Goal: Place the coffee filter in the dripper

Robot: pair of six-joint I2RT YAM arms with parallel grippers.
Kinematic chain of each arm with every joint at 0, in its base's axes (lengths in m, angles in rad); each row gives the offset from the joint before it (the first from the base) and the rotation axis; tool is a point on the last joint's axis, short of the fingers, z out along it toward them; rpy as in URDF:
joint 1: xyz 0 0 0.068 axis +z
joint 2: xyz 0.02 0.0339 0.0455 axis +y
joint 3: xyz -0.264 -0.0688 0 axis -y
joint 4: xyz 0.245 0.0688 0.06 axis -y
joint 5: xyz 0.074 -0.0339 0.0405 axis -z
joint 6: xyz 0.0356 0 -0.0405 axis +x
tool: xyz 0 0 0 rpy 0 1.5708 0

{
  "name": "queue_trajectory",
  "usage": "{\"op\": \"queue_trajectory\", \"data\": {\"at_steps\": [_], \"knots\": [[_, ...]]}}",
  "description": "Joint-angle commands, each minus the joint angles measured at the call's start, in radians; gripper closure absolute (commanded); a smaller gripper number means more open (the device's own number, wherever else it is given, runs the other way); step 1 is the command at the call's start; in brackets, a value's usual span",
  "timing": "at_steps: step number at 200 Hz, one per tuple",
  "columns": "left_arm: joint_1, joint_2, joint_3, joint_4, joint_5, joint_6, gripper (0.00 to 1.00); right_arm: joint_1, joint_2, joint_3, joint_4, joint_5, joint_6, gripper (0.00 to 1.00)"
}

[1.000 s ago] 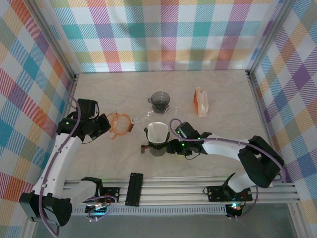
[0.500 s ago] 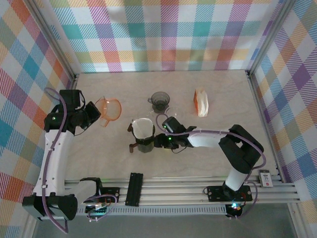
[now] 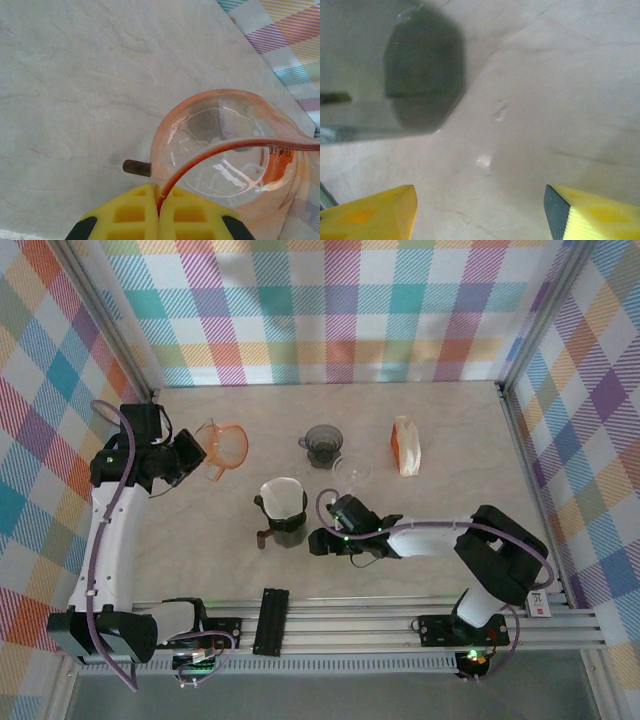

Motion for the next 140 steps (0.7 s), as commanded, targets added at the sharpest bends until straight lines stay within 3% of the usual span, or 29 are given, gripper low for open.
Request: {"op": "queue_trajectory", "data": {"at_steps": [1, 42, 140], "knots": [[0.014, 0.001, 0.049, 0.032, 0.034, -0.014, 1.0, 0.051, 0.012, -0.021, 0.162, 0.049, -0.113, 0.29], [0.014, 0.004, 0.071, 0.018, 0.033, -0.011, 1.0, 0.073, 0.097, 0.012, 0.303, 0.05, -0.187, 0.29], [0.015, 0.018, 0.138, 0.02, 0.034, -0.028, 1.0, 0.063, 0.288, 0.209, 0.29, 0.088, -0.224, 0.35]]}}
